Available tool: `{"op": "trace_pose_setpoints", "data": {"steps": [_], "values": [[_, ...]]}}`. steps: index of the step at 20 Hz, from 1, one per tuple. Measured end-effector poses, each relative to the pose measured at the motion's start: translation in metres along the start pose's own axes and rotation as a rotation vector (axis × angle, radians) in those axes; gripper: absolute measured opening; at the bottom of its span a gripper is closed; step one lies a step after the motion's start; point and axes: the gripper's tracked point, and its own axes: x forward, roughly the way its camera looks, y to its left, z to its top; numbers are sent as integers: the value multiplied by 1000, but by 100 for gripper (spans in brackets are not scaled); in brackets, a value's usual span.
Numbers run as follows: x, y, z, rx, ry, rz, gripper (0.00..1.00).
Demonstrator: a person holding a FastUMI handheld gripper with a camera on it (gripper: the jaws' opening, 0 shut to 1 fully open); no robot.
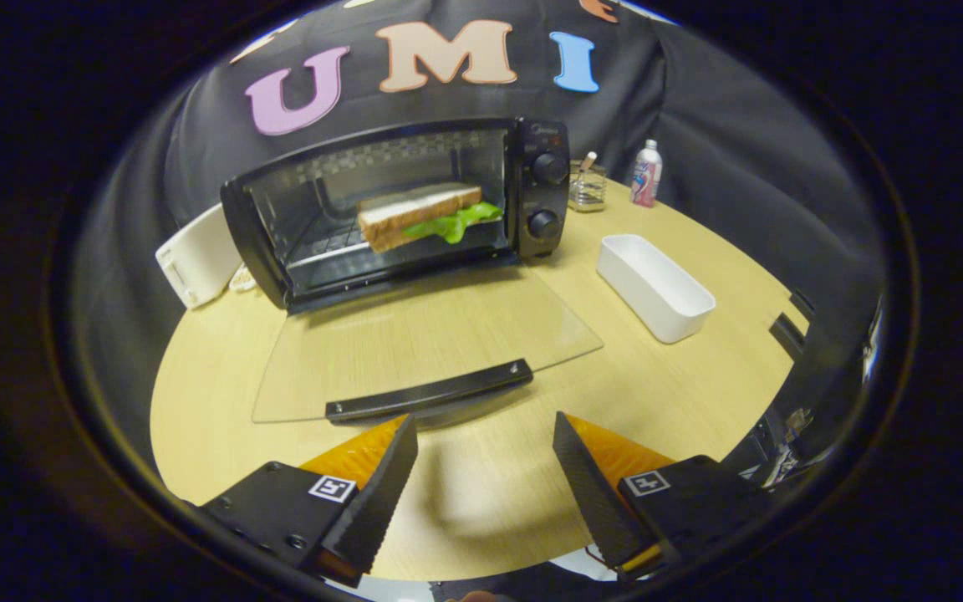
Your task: Open the toaster oven, put the food inside, and close the toaster oven door.
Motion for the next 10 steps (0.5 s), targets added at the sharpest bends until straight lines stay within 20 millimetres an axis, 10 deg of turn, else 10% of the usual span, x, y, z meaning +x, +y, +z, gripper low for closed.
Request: {"op": "trace_pose_setpoints", "data": {"steps": [10], "values": [[13,15,-8,-89,10,29,99]]}}
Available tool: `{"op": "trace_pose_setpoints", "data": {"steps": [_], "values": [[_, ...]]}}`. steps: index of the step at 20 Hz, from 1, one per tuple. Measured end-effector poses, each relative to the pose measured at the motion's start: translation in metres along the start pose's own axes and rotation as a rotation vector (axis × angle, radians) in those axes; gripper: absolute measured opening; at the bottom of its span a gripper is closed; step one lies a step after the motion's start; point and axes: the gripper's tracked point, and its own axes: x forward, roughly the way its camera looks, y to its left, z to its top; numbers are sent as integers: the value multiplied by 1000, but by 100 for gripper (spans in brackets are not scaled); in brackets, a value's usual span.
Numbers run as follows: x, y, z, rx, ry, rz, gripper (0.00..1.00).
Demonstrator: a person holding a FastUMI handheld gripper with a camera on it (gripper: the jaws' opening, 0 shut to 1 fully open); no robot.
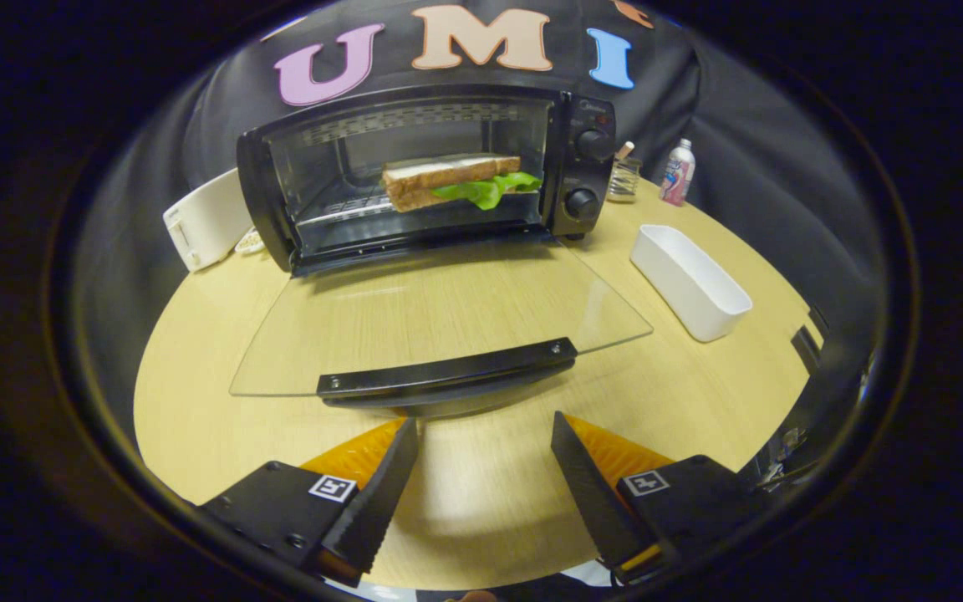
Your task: Open the toaster oven, put the food inside, and close the toaster oven door.
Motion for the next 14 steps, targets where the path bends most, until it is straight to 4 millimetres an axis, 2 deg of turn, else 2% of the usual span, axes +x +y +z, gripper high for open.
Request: {"op": "trace_pose_setpoints", "data": {"steps": [2,5,14], "values": [[-8,1,12,-18,-41,3,99],[-18,8,42,22,-111,34,99],[-17,26,144,88,-272,79,99]]}}
